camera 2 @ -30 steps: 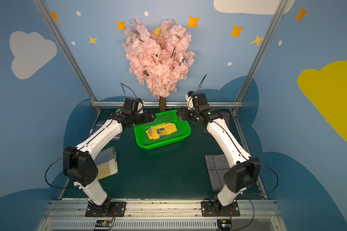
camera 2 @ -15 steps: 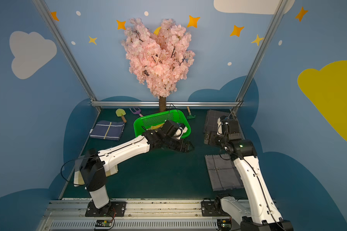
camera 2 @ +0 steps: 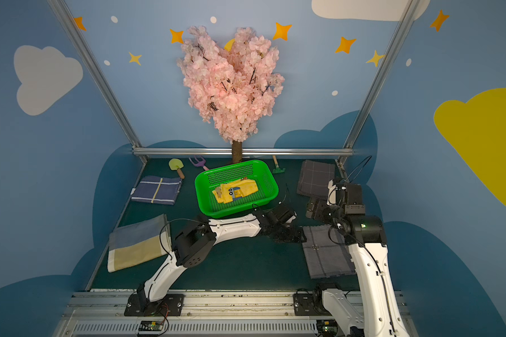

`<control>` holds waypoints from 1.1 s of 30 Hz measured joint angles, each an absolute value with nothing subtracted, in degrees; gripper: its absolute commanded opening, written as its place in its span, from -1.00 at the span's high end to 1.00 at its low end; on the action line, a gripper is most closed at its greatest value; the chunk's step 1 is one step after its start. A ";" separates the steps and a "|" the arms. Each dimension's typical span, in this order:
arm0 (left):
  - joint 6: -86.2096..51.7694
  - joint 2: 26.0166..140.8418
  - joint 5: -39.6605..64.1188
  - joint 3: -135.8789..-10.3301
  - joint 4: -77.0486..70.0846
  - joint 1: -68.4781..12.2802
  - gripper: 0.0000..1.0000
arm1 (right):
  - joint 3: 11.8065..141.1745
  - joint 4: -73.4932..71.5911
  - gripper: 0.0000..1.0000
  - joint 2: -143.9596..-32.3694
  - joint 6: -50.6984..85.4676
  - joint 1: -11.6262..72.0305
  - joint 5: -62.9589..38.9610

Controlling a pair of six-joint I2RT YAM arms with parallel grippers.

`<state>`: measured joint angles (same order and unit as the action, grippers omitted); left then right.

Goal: Put the folded pillowcase in the basket
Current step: Move the pillowcase to the center of the board.

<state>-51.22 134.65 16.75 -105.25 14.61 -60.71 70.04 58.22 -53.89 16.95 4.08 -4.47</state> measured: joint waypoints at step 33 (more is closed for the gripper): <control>-56.49 141.84 14.76 -115.18 19.20 -63.40 0.21 | 69.52 60.75 -0.88 -51.59 14.55 -2.70 -11.57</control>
